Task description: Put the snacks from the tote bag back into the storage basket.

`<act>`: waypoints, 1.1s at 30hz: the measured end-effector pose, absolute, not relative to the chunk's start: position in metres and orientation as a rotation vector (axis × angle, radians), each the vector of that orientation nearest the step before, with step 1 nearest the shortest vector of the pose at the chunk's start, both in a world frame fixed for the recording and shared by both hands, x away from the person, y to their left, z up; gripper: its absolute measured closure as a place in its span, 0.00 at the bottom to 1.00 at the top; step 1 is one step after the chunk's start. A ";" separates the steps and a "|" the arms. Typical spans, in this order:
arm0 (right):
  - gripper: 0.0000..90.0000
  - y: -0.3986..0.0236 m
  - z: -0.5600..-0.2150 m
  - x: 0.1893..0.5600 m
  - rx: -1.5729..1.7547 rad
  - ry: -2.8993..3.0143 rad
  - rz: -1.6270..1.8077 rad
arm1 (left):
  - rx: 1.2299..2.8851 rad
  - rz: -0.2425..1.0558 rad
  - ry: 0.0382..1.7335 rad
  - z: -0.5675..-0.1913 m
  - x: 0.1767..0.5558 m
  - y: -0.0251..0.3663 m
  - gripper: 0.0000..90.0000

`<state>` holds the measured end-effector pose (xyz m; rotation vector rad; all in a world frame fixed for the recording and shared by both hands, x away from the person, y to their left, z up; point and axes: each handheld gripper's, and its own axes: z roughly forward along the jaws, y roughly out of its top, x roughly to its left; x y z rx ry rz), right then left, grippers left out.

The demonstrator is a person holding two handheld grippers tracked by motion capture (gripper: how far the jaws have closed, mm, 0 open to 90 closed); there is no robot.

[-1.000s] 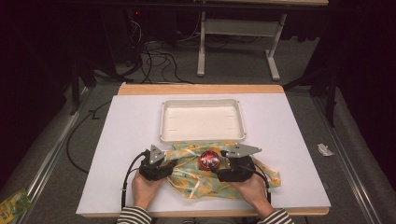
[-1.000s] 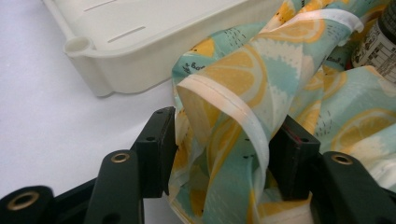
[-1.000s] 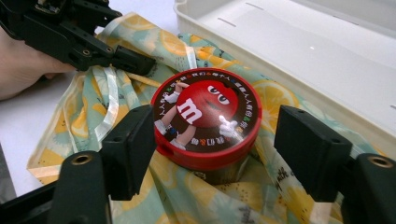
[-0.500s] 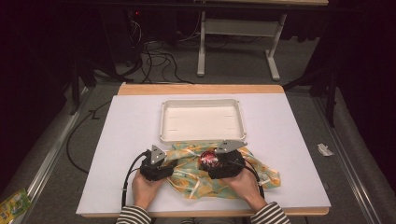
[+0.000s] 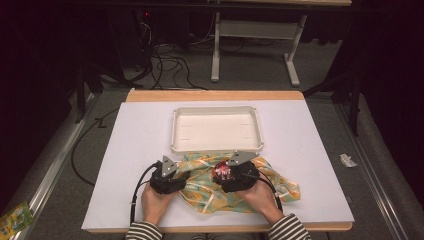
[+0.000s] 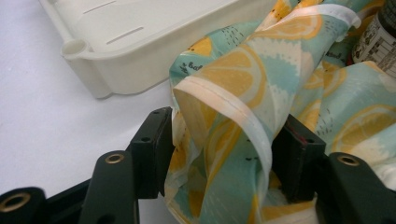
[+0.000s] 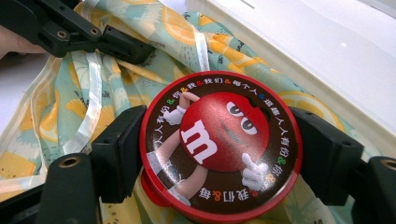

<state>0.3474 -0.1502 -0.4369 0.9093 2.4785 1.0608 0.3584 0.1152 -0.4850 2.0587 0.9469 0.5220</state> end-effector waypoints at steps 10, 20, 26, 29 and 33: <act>0.29 -0.154 -0.429 0.346 0.883 2.495 1.104 | 2.059 0.517 0.953 -0.485 0.359 0.116 0.49; 0.29 -0.161 -0.401 0.346 0.855 2.470 1.131 | 2.059 0.512 0.954 -0.485 0.359 0.116 0.49; 0.29 -0.165 -0.390 0.346 0.834 2.462 1.136 | 2.053 0.507 0.960 -0.485 0.360 0.116 0.49; 0.29 -0.168 -0.385 0.344 0.825 2.456 1.141 | 2.053 0.503 0.961 -0.485 0.360 0.117 0.49; 0.29 -0.174 -0.382 0.346 0.853 2.442 1.167 | 2.053 0.504 0.957 -0.485 0.360 0.117 0.49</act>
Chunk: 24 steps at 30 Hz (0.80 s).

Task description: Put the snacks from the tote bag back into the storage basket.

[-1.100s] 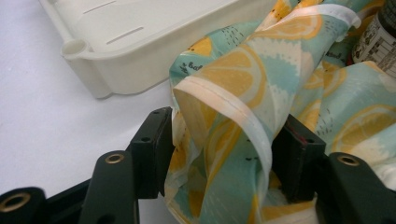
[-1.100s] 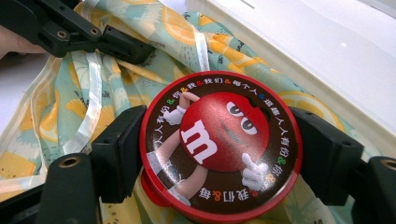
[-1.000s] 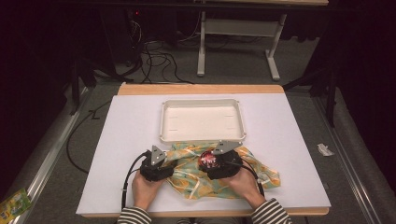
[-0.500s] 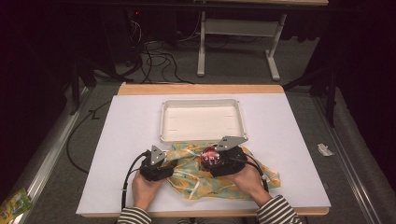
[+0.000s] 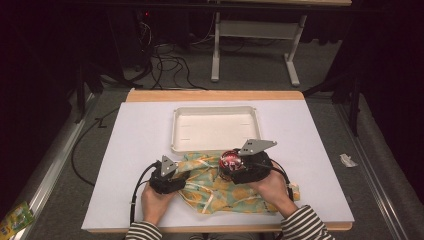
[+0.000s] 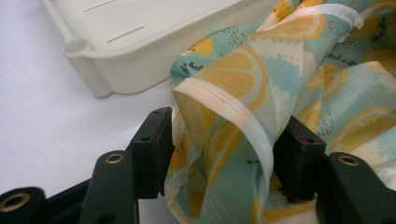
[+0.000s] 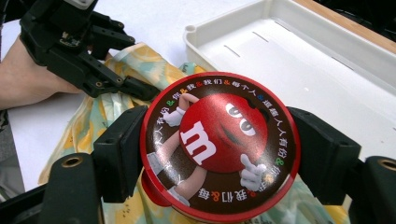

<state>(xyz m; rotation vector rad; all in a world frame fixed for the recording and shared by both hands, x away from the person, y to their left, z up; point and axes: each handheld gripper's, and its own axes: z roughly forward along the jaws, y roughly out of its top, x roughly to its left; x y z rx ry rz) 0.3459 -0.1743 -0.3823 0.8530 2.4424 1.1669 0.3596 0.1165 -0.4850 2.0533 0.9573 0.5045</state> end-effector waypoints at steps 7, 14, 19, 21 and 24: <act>0.29 -0.182 -0.375 0.348 0.856 2.421 1.179 | 2.049 0.498 0.958 -0.485 0.360 0.117 0.49; 0.29 -0.190 -0.363 0.349 0.841 2.421 1.165 | 2.040 0.508 0.959 -0.484 0.359 0.118 0.48; 0.29 -0.193 -0.355 0.351 0.854 2.408 1.158 | 2.038 0.507 0.957 -0.484 0.359 0.119 0.48; 0.29 -0.195 -0.353 0.352 0.863 2.390 1.177 | 2.037 0.508 0.956 -0.484 0.359 0.119 0.48; 0.29 -0.198 -0.350 0.356 0.884 2.378 1.185 | 2.034 0.508 0.955 -0.484 0.358 0.118 0.48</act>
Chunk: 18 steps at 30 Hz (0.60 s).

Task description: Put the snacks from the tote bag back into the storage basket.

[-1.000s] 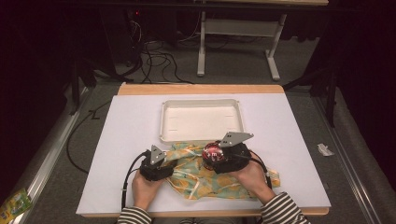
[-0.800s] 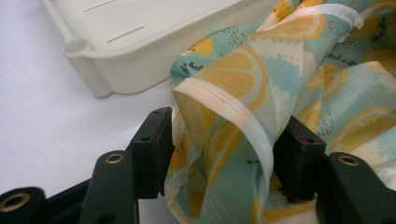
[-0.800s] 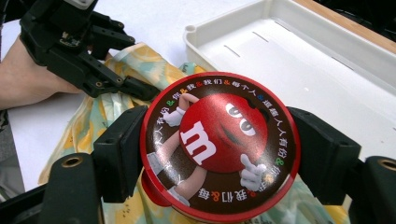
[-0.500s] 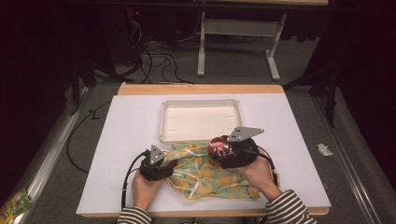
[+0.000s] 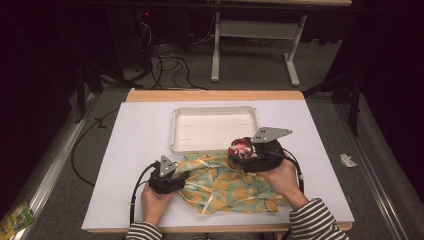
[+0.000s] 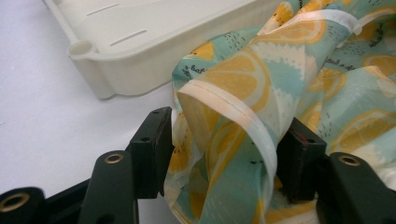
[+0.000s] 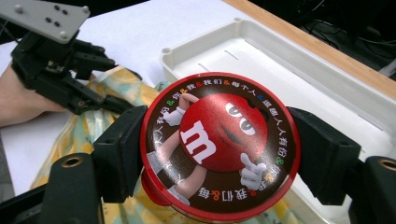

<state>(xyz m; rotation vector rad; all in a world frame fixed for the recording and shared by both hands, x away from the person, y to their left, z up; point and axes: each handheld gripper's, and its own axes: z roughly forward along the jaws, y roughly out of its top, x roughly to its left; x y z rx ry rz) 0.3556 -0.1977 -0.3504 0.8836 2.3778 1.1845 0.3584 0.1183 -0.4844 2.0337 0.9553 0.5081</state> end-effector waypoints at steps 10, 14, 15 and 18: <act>0.29 -0.200 -0.346 0.373 0.908 2.357 1.185 | 2.026 0.502 0.949 -0.484 0.358 0.119 0.48; 0.29 -0.198 -0.345 0.381 0.914 2.356 1.179 | 2.029 0.496 0.948 -0.484 0.358 0.120 0.47; 0.29 -0.198 -0.345 0.383 0.919 2.356 1.186 | 2.029 0.494 0.948 -0.484 0.358 0.120 0.47; 0.29 -0.200 -0.346 0.390 0.958 2.364 1.242 | 2.030 0.496 0.947 -0.484 0.358 0.120 0.47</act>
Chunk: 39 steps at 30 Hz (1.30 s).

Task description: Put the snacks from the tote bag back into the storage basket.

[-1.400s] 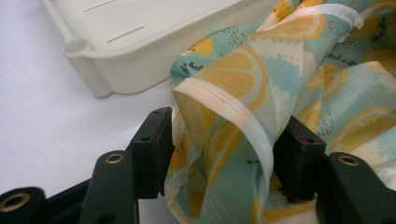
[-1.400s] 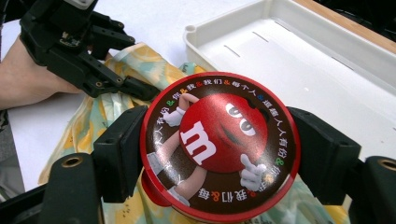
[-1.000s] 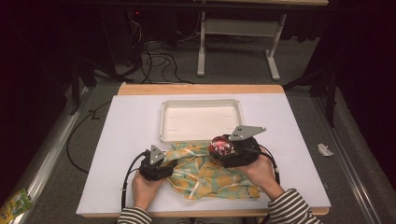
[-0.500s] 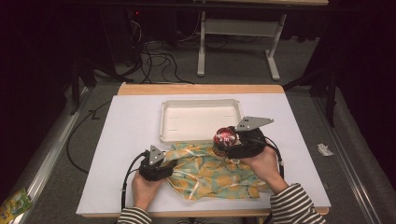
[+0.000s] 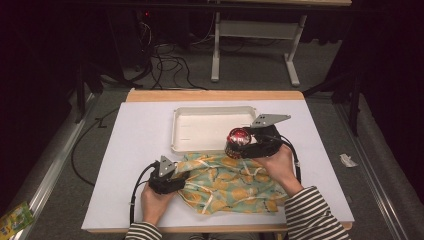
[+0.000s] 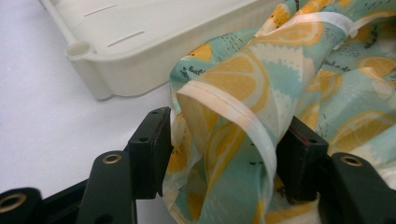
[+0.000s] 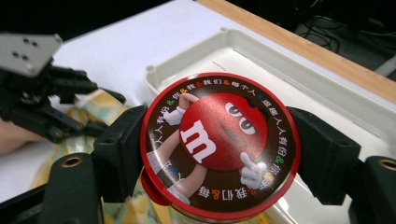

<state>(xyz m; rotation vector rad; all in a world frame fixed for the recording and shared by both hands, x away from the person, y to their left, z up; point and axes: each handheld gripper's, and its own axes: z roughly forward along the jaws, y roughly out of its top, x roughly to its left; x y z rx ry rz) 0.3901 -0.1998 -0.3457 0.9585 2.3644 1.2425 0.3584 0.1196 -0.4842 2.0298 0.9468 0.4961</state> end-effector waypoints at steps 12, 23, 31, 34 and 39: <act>0.29 -0.195 -0.344 0.408 0.964 2.362 1.180 | 2.016 0.473 0.958 -0.484 0.360 0.121 0.46; 0.29 -0.200 -0.355 0.433 1.045 2.343 1.115 | 2.003 0.466 0.962 -0.484 0.360 0.122 0.45; 0.29 -0.196 -0.370 0.443 1.067 2.340 1.082 | 2.005 0.473 0.969 -0.484 0.360 0.122 0.45; 0.29 -0.196 -0.374 0.449 1.090 2.340 1.083 | 2.006 0.472 0.969 -0.485 0.360 0.121 0.45; 0.29 -0.197 -0.379 0.460 1.132 2.343 1.091 | 2.010 0.477 0.966 -0.484 0.360 0.121 0.45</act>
